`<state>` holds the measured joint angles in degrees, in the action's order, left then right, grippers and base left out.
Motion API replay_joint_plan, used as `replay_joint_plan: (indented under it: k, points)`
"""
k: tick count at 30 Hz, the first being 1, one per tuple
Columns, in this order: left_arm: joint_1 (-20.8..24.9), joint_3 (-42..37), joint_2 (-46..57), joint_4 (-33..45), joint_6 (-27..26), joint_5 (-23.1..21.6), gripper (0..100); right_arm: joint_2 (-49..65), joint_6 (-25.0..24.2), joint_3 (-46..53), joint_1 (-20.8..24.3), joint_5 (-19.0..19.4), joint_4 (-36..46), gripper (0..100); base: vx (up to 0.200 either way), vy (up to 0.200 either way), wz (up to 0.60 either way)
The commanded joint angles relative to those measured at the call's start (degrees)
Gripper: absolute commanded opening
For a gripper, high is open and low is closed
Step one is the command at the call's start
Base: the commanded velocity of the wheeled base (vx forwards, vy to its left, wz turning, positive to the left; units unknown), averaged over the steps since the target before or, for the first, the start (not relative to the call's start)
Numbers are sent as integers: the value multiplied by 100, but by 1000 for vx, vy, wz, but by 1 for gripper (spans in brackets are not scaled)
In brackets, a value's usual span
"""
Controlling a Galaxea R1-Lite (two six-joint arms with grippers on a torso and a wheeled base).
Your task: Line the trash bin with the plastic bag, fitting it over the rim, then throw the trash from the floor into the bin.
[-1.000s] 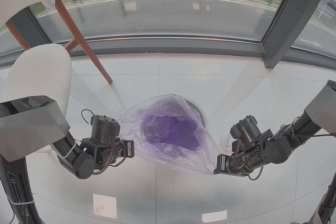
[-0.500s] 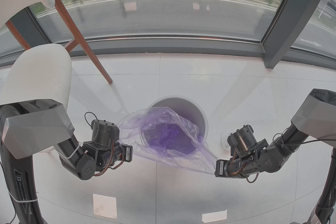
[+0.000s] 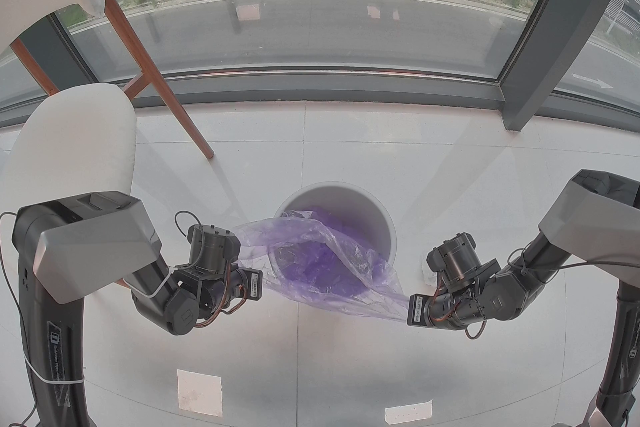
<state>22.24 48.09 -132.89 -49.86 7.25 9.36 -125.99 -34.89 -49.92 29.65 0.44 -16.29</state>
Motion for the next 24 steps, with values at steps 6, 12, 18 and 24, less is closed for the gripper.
replay_joint_plan:
  k: [6,12,18,24]
  points:
    - [0,359,-273,11,4,13,0,-268,0,-431,-249,-35,-6,0,0,0,0]
    - [18,315,-273,3,4,31,0,-277,0,-387,-249,-26,3,0,0,0,0]
    - [9,315,-237,3,-13,13,0,-233,123,-360,-258,97,3,0,0,0,0]
    - [53,165,-9,-33,-13,-31,100,110,299,-44,-205,185,3,100,0,0,0]
